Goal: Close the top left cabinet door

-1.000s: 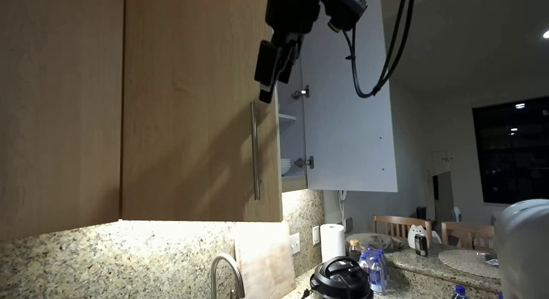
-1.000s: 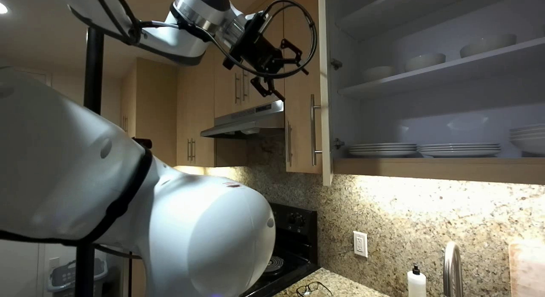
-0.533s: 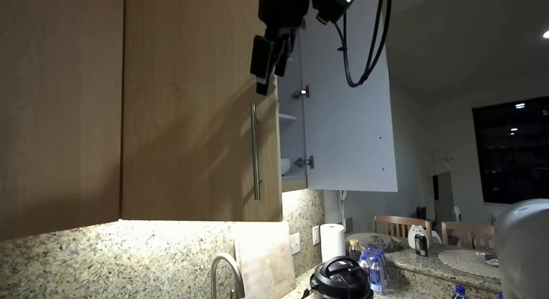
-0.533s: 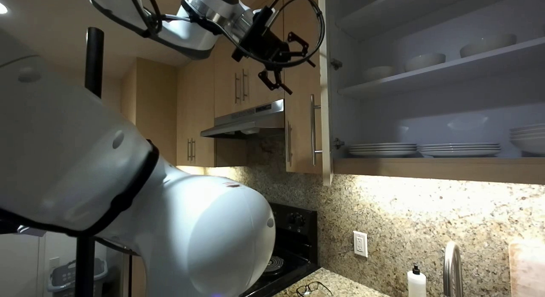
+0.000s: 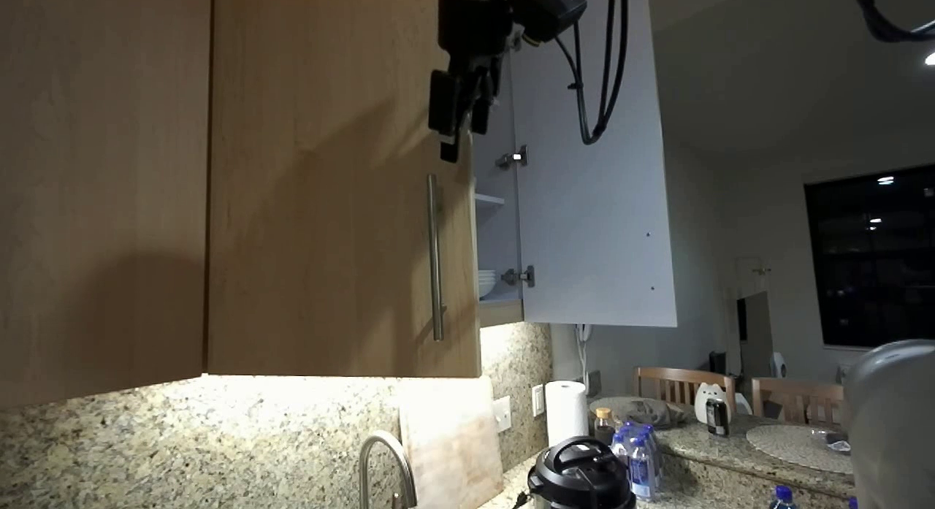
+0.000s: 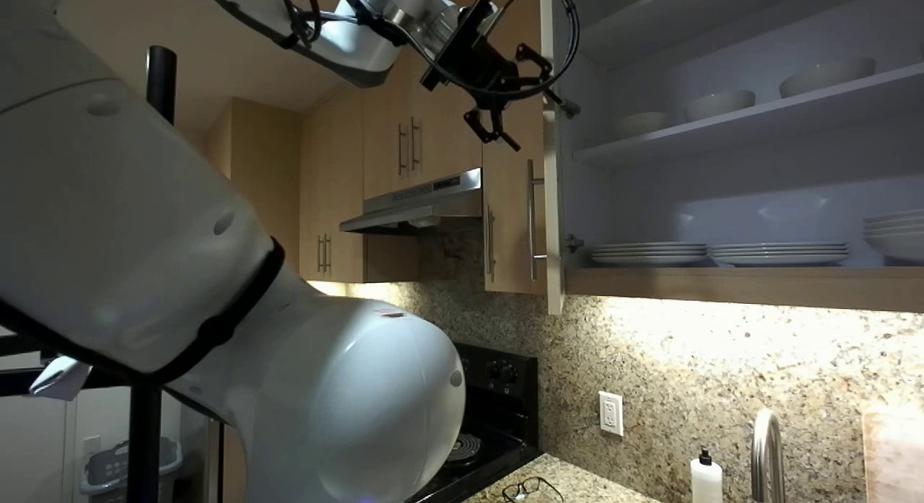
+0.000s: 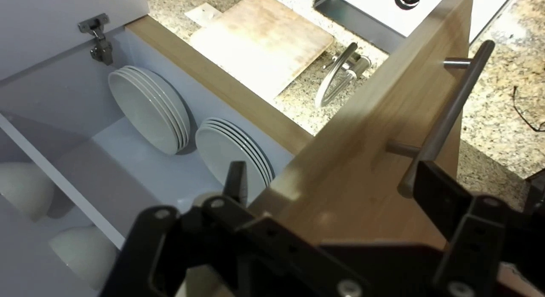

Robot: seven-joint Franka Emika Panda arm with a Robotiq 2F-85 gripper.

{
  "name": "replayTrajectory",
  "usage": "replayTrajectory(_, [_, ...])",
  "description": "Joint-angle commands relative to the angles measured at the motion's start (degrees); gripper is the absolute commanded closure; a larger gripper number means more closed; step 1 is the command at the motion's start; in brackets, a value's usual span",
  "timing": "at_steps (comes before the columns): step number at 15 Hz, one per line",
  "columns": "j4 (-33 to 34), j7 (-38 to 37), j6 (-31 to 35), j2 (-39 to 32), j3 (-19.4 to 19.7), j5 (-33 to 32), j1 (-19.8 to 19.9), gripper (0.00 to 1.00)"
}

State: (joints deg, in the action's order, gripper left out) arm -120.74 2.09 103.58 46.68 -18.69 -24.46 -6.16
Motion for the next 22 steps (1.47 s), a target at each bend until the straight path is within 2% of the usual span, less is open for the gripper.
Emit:
replayTrajectory(1, [3.6,1.26,-3.15,-4.22,-1.55,-2.81,-0.31,0.0])
replayTrajectory(9, [7.2,-2.55,-12.19,-8.07,-9.62,-6.31,-1.8,0.0])
replayTrajectory(12, [7.11,-4.18,-13.43,-8.41,-11.19,-7.56,-2.09,0.0])
replayTrajectory(14, [6.74,-4.75,-13.12,-8.54,-10.25,-8.05,-2.05,0.0])
replayTrajectory(18, [5.14,-4.52,-10.62,-6.07,-3.75,-6.07,-3.43,0.0])
replayTrajectory(22, [-0.4,-4.45,-3.55,-0.77,2.67,-3.7,-5.79,0.0])
